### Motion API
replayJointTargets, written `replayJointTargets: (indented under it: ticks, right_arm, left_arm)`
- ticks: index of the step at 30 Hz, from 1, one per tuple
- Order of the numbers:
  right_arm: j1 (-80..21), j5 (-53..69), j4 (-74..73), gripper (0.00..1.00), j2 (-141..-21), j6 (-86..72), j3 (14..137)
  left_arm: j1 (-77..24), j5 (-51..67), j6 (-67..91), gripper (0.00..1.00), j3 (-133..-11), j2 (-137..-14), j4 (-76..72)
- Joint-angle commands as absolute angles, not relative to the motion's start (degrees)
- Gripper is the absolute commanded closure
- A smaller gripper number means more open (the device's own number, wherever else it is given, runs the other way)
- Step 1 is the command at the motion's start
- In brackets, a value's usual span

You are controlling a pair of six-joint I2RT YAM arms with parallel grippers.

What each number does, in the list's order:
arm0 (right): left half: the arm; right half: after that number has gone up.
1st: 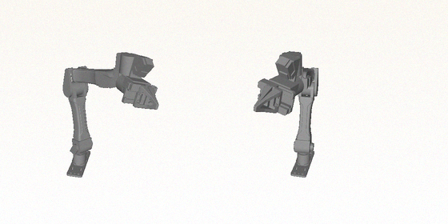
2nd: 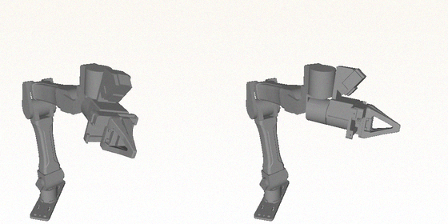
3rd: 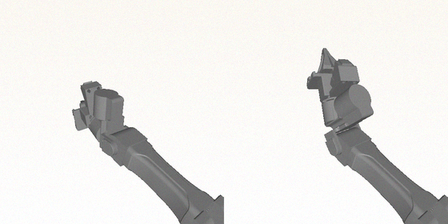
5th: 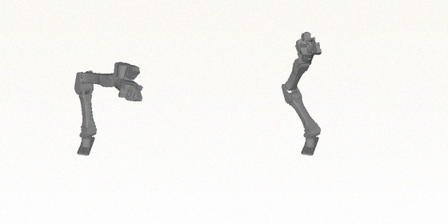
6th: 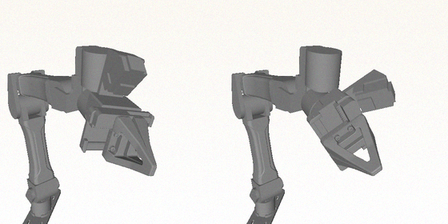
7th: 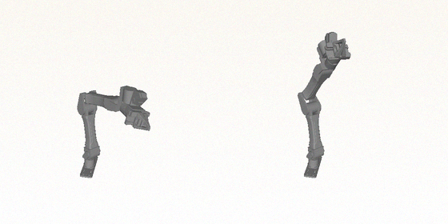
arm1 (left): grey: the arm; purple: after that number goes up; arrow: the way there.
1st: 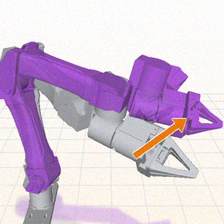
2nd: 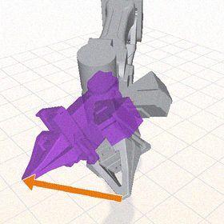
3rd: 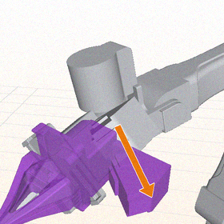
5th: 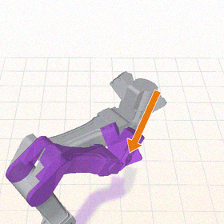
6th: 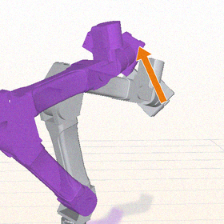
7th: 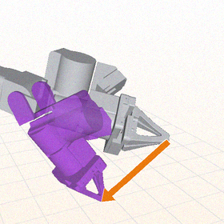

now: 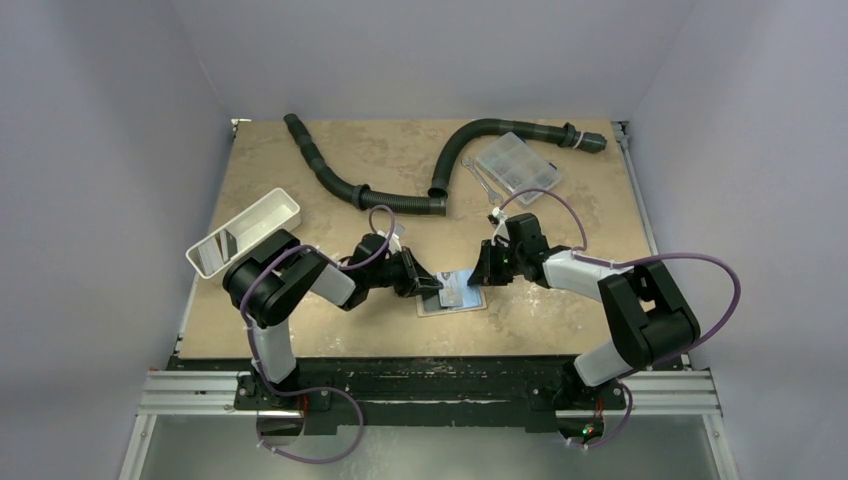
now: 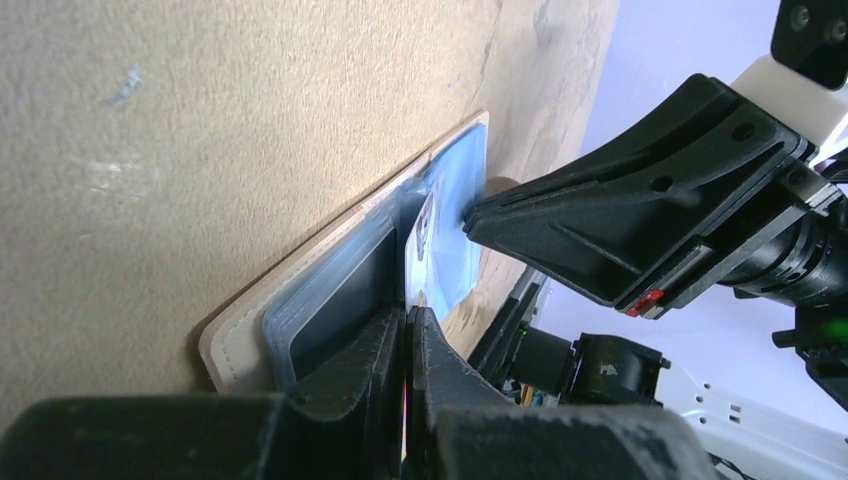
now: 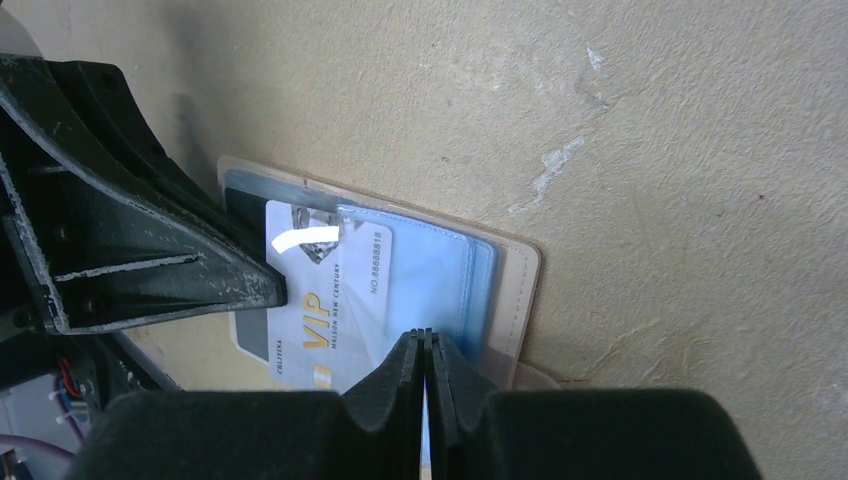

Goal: Put the credit cards into the card holder
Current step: Insert the credit card into the card holder.

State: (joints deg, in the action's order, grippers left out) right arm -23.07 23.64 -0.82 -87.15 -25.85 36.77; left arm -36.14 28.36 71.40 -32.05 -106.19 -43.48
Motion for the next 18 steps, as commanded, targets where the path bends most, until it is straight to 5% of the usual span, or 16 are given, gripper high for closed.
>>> replayJointTargets:
  ticks: [1, 18]
  right_arm:
    - [-22.51, 21.61, -1.95, 0.88, -87.31, -24.29, 36.55]
    - [-22.43, 22.28, -1.67, 0.88, -87.01, -24.35, 36.13]
  left_arm:
    - [-36.81, 24.43, 72.03, 1.0, -32.05, -105.4, -45.52]
    - [-41.6, 18.1, 75.02, 1.0, -32.05, -106.52, -50.18]
